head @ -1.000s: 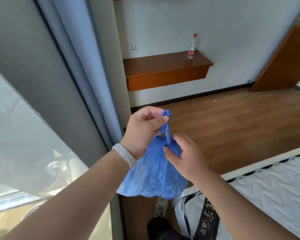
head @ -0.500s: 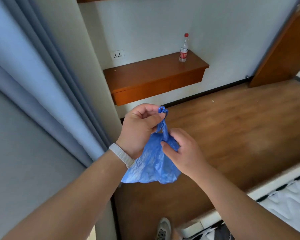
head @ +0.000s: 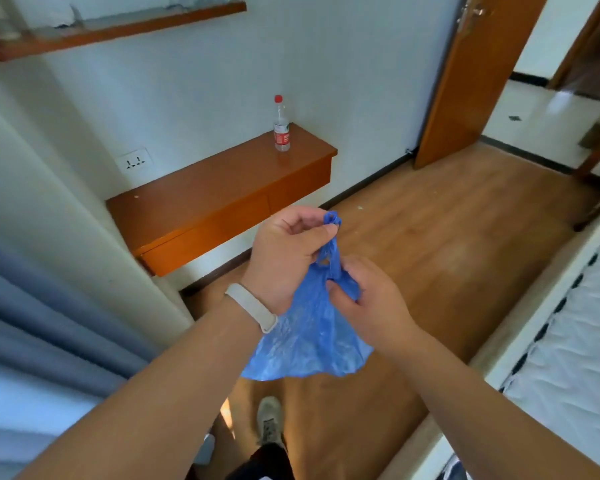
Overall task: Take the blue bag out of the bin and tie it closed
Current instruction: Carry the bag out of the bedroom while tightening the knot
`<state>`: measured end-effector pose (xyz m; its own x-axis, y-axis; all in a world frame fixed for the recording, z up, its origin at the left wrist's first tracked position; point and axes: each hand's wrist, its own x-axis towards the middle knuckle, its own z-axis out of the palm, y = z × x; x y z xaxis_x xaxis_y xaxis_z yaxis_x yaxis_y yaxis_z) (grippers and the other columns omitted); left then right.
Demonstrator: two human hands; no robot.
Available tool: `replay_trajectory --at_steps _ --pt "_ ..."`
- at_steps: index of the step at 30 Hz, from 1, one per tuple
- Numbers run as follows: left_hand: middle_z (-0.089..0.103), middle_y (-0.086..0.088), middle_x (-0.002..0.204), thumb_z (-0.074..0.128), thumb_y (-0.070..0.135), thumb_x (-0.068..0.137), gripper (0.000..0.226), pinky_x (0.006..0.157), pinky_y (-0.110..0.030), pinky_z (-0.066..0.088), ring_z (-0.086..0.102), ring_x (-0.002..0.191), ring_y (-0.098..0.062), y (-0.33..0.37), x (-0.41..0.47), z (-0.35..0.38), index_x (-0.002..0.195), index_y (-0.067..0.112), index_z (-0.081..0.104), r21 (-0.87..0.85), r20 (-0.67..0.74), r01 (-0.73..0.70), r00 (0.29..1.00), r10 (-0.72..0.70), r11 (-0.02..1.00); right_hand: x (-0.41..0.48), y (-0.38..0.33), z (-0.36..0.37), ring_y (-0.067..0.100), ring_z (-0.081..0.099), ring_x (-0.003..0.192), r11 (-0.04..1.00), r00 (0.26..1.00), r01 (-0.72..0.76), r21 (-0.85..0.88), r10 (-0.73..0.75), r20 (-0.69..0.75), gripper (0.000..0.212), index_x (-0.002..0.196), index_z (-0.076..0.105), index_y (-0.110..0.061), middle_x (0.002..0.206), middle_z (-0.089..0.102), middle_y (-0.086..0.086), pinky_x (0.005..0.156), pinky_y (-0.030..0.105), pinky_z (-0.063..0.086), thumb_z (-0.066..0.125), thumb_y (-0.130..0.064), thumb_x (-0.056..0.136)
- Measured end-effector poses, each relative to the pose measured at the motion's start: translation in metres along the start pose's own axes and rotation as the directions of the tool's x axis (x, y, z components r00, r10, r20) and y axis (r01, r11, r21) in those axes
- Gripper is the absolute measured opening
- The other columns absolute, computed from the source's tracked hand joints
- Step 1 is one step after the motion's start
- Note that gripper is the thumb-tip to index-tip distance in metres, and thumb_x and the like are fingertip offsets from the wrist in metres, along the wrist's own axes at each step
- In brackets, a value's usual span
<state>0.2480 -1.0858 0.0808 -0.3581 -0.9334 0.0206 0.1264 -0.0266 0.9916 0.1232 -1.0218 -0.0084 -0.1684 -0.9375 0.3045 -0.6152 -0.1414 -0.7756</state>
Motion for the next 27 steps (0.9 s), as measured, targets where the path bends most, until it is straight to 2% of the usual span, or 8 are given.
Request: replay_trajectory --at_steps 3,6,9,13,16,18,23,27 --pt "0.070 -0.017 0.086 0.070 0.003 0.079 0.013 0.079 -0.052 0.050 0.059 0.080 -0.029 -0.012 0.041 0.015 0.081 0.016 0.073 0.000 0.093 0.033 0.995 -0.033 0.999 0.020 0.026 -0.008 -0.002 0.052 0.091 0.997 0.995 -0.049 -0.053 0.045 -0.086 0.019 0.103 0.061 -0.024 0.095 0.058 -0.016 0.079 0.016 0.039 0.058 -0.021 0.084" --pt "0.068 -0.020 0.087 0.069 0.001 0.079 0.016 0.077 -0.052 0.047 0.057 0.080 -0.030 -0.024 0.085 0.027 0.079 0.016 0.073 -0.021 0.203 0.065 0.977 -0.059 0.998 0.042 0.048 -0.015 0.003 0.055 0.095 0.988 0.981 -0.127 -0.092 0.111 -0.156 0.025 0.108 0.061 -0.027 0.102 0.062 -0.009 0.083 0.021 0.042 0.060 -0.019 0.084" --pt "0.069 -0.017 0.087 0.068 -0.001 0.080 0.017 0.079 -0.050 0.047 0.056 0.081 -0.031 -0.032 0.132 0.036 0.080 0.015 0.072 -0.057 0.316 0.127 0.943 -0.103 0.990 0.067 0.065 -0.020 0.008 0.057 0.096 0.972 0.957 -0.211 -0.103 0.184 -0.226 0.024 0.106 0.061 -0.028 0.102 0.063 -0.006 0.084 0.027 0.045 0.061 -0.018 0.084" --pt "0.072 -0.011 0.086 0.068 0.000 0.080 0.016 0.088 -0.051 0.048 0.060 0.085 -0.029 -0.029 0.192 0.043 0.079 0.015 0.072 -0.065 0.440 0.210 0.883 -0.161 0.976 0.108 0.076 -0.023 0.006 0.056 0.093 0.945 0.923 -0.286 -0.160 0.226 -0.311 0.022 0.106 0.062 -0.026 0.100 0.063 -0.009 0.081 0.025 0.044 0.062 -0.019 0.085" --pt "0.072 -0.011 0.087 0.068 0.000 0.080 0.012 0.089 -0.051 0.049 0.062 0.086 -0.026 -0.025 0.233 0.047 0.083 0.011 0.070 -0.046 0.527 0.213 0.835 -0.158 0.976 0.139 0.079 -0.023 0.003 0.053 0.086 0.928 0.886 -0.316 -0.199 0.214 -0.411 0.021 0.105 0.063 -0.022 0.094 0.060 -0.010 0.077 0.023 0.043 0.062 -0.018 0.085" --pt "0.072 -0.013 0.089 0.067 0.000 0.081 0.011 0.091 -0.052 0.049 0.063 0.088 -0.026 -0.023 0.256 0.050 0.086 0.009 0.070 -0.040 0.569 0.206 0.809 -0.147 0.978 0.156 0.082 -0.021 0.007 0.055 0.086 0.921 0.862 -0.340 -0.191 0.224 -0.455 0.022 0.106 0.063 -0.022 0.094 0.061 -0.007 0.075 0.026 0.045 0.059 -0.023 0.085" --pt "0.072 -0.013 0.091 0.068 0.000 0.081 0.011 0.087 -0.048 0.053 0.066 0.088 -0.023 -0.018 0.298 0.059 0.086 0.009 0.070 -0.011 0.646 0.173 0.753 -0.125 0.985 0.188 0.090 -0.021 0.015 0.058 0.083 0.894 0.820 -0.392 -0.217 0.233 -0.523 0.020 0.103 0.061 -0.024 0.093 0.061 -0.002 0.070 0.038 0.049 0.056 -0.032 0.086" --pt "0.071 -0.013 0.091 0.069 0.001 0.080 0.010 0.086 -0.047 0.053 0.066 0.088 -0.022 -0.020 0.328 0.069 0.086 0.010 0.071 -0.002 0.689 0.178 0.713 -0.128 0.984 0.208 0.100 -0.026 0.012 0.057 0.084 0.880 0.806 -0.412 -0.238 0.229 -0.546 0.018 0.103 0.059 -0.027 0.095 0.061 -0.005 0.068 0.037 0.050 0.057 -0.032 0.086"
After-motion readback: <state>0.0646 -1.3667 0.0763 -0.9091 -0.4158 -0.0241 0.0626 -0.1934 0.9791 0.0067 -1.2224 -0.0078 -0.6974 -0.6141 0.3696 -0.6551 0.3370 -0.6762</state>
